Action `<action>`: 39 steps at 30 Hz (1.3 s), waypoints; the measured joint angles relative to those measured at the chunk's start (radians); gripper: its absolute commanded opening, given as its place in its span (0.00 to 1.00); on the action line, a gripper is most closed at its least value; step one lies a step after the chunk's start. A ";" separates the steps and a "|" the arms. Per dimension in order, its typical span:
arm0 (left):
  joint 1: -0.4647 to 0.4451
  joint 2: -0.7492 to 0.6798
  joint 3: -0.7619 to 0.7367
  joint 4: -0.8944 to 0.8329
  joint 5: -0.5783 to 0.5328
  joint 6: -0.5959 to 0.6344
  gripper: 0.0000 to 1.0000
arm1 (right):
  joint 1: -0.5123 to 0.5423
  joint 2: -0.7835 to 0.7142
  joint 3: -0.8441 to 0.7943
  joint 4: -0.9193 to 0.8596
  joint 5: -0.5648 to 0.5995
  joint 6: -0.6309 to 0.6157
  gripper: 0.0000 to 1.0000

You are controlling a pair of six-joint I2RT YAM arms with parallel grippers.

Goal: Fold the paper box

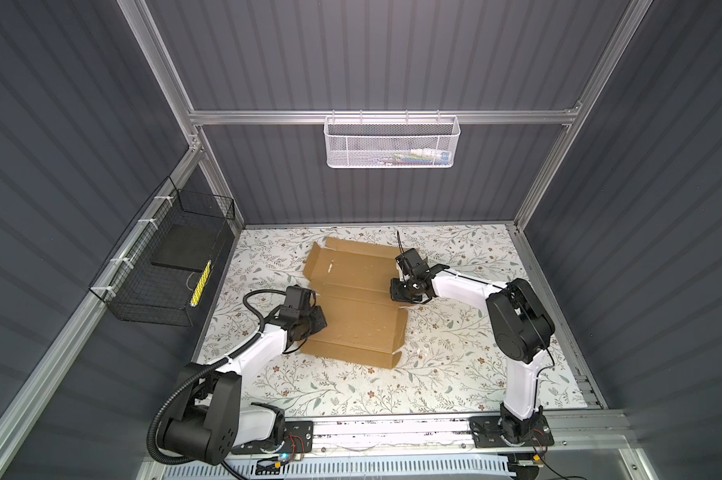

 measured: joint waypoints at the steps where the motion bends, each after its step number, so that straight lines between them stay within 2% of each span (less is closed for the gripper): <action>1: 0.000 0.006 0.000 0.003 0.000 0.001 0.00 | 0.001 0.000 0.000 0.000 0.000 0.000 0.18; 22: -0.010 0.053 -0.109 0.134 0.068 -0.058 0.00 | 0.005 0.112 0.077 -0.003 -0.027 0.000 0.18; 32: -0.128 0.058 -0.143 0.232 0.072 -0.156 0.00 | 0.005 0.161 0.150 -0.009 -0.040 -0.008 0.18; 39: -0.142 -0.026 -0.143 0.132 0.050 -0.177 0.00 | 0.002 0.162 0.152 -0.009 -0.043 -0.031 0.18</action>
